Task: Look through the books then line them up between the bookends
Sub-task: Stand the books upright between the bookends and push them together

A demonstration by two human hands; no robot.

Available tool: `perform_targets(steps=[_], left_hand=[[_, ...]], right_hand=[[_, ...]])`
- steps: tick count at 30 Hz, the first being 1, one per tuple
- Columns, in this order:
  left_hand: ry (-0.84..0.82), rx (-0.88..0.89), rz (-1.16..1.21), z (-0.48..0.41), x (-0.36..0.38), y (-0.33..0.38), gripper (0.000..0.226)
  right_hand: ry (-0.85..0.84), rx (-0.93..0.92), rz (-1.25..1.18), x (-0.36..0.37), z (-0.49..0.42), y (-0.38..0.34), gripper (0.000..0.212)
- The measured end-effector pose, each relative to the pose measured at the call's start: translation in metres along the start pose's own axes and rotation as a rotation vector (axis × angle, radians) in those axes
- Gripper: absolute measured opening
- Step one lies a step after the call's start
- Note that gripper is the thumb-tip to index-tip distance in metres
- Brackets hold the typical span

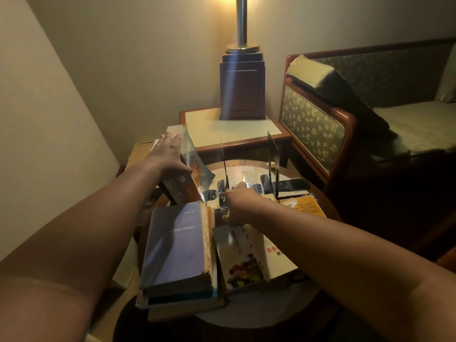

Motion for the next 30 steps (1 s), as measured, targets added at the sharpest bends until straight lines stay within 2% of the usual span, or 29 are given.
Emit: perform_targets(steps=[3,9,15,18,20,24,28,30], left_hand=[[0.002,-0.001,0.028,0.004,-0.001,0.002,0.113],[0.001,0.001,0.05,0.007,-0.002,0.004,0.112],[0.01,0.018,0.066,0.008,-0.002,0.004,0.111],[0.012,0.018,0.063,0.008,-0.002,0.004,0.112],[0.009,0.02,0.059,0.007,-0.003,0.003,0.112],[0.001,0.014,0.047,0.008,-0.004,0.004,0.111],[-0.048,-0.001,-0.032,0.004,-0.007,0.005,0.113],[-0.089,-0.011,-0.077,0.001,-0.01,0.004,0.117]], right_hand=[[0.05,-0.003,-0.065,-0.01,0.012,0.007,0.04],[0.277,0.134,-0.29,-0.036,0.025,0.032,0.029],[0.68,0.171,-0.415,-0.05,0.05,0.07,0.029],[0.896,0.183,-0.486,-0.039,0.065,0.08,0.039],[0.977,0.176,-0.525,-0.029,0.072,0.081,0.045],[0.96,0.144,-0.562,-0.013,0.085,0.084,0.045],[0.68,0.077,-0.537,-0.014,0.091,0.084,0.058],[0.622,0.038,-0.454,-0.016,0.09,0.081,0.06]])
Point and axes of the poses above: each hand's wrist, its own z-axis away from the middle knuckle, its own x-axis out of the palm, y = z × x, the point moved 2 cm from there along -z, towards the middle knuckle, and after that the axes turned 14 degrees about z, right-handed, at the moved point
